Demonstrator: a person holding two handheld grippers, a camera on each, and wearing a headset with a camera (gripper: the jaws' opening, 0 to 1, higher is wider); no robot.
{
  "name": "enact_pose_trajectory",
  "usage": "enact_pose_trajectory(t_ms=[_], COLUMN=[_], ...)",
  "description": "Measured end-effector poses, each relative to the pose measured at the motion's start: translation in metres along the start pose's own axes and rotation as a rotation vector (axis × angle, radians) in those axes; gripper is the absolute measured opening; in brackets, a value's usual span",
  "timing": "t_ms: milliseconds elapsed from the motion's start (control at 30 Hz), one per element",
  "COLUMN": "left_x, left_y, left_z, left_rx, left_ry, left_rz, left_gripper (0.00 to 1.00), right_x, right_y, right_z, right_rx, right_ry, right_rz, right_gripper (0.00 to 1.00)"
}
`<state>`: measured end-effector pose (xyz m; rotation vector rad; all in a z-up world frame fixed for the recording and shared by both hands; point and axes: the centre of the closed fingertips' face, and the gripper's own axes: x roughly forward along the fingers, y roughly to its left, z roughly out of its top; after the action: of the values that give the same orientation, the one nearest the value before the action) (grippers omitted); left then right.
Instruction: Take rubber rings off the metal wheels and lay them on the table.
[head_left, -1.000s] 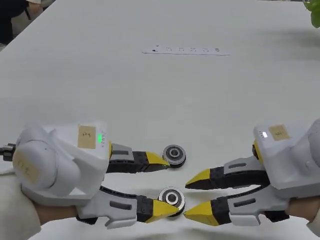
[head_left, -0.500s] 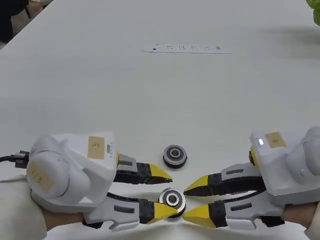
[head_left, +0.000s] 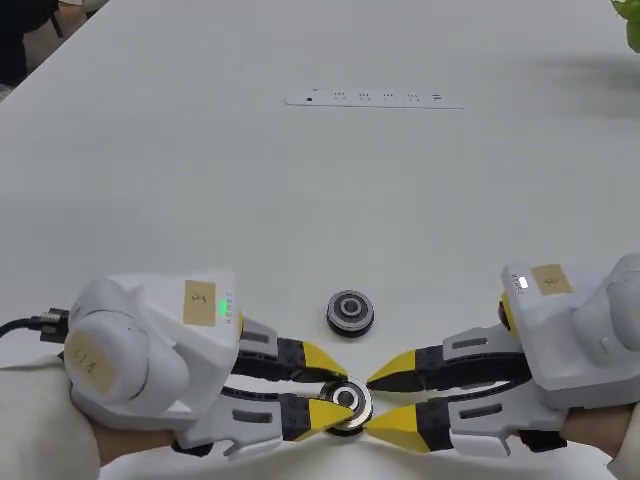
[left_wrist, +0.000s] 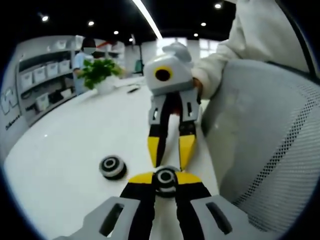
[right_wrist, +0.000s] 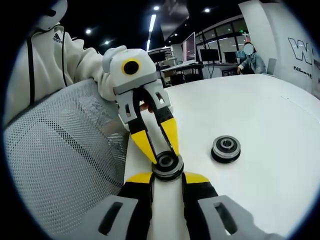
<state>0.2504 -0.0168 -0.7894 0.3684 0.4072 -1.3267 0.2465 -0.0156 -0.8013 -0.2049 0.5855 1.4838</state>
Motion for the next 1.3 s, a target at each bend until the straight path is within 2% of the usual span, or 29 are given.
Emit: enact_pose_trajectory(t_ms=[67, 267, 533, 633, 800, 967, 1133, 1300], left_x=[0.002, 0.001, 0.000, 0.000, 0.000, 0.000, 0.000, 0.001], left_y=[-0.001, -0.002, -0.002, -0.002, -0.001, 0.000, 0.000, 0.000], left_z=[-0.003, -0.003, -0.003, -0.003, -0.003, -0.003, -0.003, -0.003], left_rx=[0.009, 0.013, 0.031, 0.042, 0.042, 0.045, 0.050, 0.049], left_ry=[0.013, 0.006, 0.001, 0.002, -0.003, -0.005, -0.005, -0.008], left_rz=[-0.003, -0.004, -0.002, -0.003, -0.001, -0.004, -0.003, -0.001], left_gripper=[0.15, 0.14, 0.14, 0.14, 0.14, 0.14, 0.14, 0.14], right_x=[0.000, 0.001, 0.002, 0.001, 0.001, -0.001, -0.001, -0.004], right_y=[0.000, -0.001, 0.000, -0.001, -0.002, -0.006, -0.008, -0.010], right_z=[0.000, -0.003, -0.005, -0.007, -0.006, -0.006, -0.006, -0.005], right_rx=[0.000, -0.001, -0.040, -0.081, -0.076, -0.080, -0.029, 0.156], right_ry=[-0.001, 0.008, 0.021, 0.037, 0.038, 0.039, 0.034, 0.004], right_rz=[0.001, -0.002, -0.004, -0.014, -0.018, -0.043, -0.052, -0.042], right_gripper=[0.19, 0.18, 0.14, 0.11, 0.08, 0.00, 0.00, 0.00])
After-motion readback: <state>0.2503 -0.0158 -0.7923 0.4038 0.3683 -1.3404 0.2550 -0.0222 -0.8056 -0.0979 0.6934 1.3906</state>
